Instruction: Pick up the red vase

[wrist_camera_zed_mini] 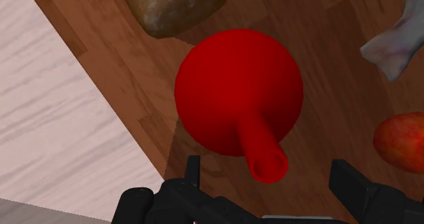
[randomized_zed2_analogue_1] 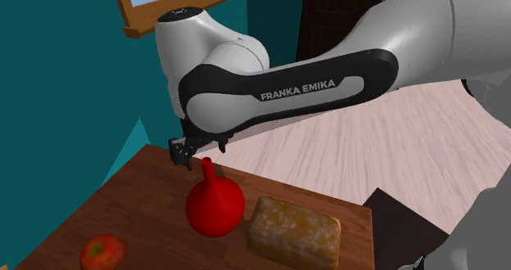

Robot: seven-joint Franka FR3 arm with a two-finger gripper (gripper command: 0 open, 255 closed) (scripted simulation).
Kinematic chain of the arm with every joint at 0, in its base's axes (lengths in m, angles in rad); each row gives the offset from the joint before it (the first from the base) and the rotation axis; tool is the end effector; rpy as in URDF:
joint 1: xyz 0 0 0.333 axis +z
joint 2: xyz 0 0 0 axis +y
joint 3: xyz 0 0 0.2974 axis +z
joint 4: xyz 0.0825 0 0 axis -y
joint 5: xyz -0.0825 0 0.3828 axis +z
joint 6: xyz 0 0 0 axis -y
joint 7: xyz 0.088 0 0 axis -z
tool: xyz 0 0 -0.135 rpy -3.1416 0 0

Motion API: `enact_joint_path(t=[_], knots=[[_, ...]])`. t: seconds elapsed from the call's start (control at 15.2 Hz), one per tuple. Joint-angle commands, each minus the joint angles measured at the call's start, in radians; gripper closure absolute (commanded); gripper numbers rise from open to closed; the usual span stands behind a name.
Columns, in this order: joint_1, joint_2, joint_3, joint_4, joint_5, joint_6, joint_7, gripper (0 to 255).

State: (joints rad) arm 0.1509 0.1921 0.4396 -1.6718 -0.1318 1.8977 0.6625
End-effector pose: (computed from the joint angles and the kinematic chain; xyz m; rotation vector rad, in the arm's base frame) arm 0.5291 0.3215 0.4560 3.1338 -0.0661 0.1084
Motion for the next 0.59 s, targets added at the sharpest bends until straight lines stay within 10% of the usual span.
enact_joint_path(t=[0.0,0.46,0.53], knots=[[0.004,0.016,-0.001,-0.002,-0.01,0.018,0.007,0],[0.003,0.028,-0.004,-0.062,-0.019,0.088,0.016,0],[0.002,0.026,-0.004,-0.064,-0.018,0.089,0.014,255]])
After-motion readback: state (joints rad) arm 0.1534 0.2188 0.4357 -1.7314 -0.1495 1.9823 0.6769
